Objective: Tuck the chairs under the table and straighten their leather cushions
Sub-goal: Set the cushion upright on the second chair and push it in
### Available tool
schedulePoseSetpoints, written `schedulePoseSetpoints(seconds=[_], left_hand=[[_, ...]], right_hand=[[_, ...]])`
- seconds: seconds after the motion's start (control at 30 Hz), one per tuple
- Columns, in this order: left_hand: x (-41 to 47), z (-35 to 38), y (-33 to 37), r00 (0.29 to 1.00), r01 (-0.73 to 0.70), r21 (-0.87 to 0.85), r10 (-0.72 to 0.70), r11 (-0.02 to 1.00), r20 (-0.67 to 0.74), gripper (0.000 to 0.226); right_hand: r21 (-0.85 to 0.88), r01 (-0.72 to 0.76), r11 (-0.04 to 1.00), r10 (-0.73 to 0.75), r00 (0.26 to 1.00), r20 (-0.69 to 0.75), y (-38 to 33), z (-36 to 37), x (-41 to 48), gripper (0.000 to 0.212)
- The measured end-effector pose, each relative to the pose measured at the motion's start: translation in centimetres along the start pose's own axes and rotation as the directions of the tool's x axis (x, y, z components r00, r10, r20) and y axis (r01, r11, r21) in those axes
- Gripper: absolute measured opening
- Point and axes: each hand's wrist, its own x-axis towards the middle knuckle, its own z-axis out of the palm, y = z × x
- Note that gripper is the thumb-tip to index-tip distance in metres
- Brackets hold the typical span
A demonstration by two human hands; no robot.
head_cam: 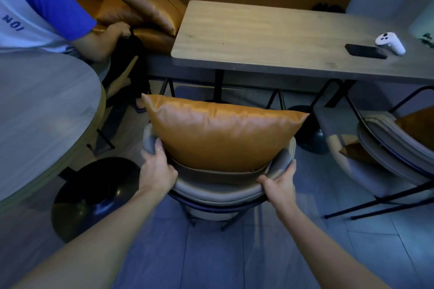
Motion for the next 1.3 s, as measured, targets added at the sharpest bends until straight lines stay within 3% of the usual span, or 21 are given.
schedulePoseSetpoints(seconds=[0.6, 1.3], left_hand=[[5.4, 1.0, 3.8, 1.0, -0.023, -0.018, 0.022, 1.0, -0.017, 0.08], [4.4, 0.8, 3.1, 0.998, -0.011, -0.086, 0.007, 0.996, -0.055, 0.077]], right_hand=[[-0.027, -0.013, 1.0, 0.012, 0.999, -0.04, -3.1, 0.0, 6.0, 0.116], [-0.046, -0.005, 0.999, 0.006, 1.0, 0.019, -3.5, -0.1, 5.2, 0.121]])
